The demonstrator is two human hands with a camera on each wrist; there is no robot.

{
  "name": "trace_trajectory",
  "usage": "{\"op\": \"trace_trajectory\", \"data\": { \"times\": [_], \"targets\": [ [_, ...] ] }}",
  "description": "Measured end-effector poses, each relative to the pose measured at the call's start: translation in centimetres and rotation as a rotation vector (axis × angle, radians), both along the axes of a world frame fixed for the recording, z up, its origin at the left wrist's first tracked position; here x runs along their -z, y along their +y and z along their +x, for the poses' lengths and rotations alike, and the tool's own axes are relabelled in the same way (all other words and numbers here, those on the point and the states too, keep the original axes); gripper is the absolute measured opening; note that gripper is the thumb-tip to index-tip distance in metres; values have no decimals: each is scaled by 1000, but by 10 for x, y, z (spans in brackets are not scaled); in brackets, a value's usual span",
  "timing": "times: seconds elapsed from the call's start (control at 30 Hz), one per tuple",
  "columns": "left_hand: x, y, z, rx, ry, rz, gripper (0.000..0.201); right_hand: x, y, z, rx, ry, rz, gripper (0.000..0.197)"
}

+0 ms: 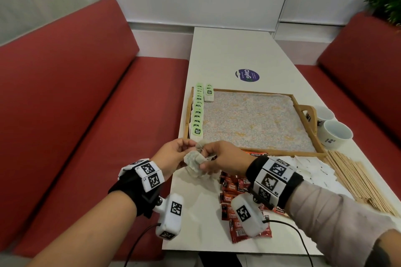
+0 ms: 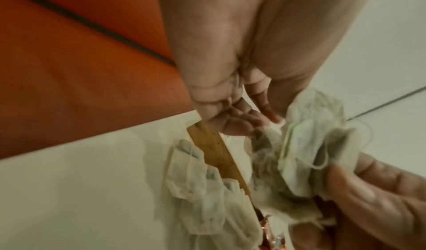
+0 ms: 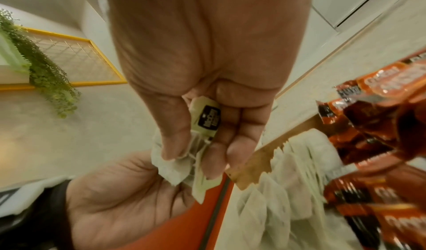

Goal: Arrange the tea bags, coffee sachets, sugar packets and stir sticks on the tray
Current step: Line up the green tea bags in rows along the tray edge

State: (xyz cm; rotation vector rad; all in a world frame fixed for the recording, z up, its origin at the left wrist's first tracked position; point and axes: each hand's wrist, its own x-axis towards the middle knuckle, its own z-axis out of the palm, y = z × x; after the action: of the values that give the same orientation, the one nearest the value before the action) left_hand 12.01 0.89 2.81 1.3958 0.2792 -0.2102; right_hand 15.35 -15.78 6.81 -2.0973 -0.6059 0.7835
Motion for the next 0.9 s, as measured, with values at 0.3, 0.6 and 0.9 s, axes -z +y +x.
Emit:
{"op": "trace_trajectory", "data": {
  "times": [0.3, 0.6, 0.9],
  "targets": [
    [-11, -14, 4, 9, 140, -540, 82, -22, 17, 7, 140, -475, -57, 7],
    [-15, -23, 25, -168, 153, -722, 70, -20, 27, 4, -214, -859, -336, 44],
    [-9, -19, 32, -136, 152, -803, 46, -26, 20, 8, -284, -843, -299, 47]
  ]
}}
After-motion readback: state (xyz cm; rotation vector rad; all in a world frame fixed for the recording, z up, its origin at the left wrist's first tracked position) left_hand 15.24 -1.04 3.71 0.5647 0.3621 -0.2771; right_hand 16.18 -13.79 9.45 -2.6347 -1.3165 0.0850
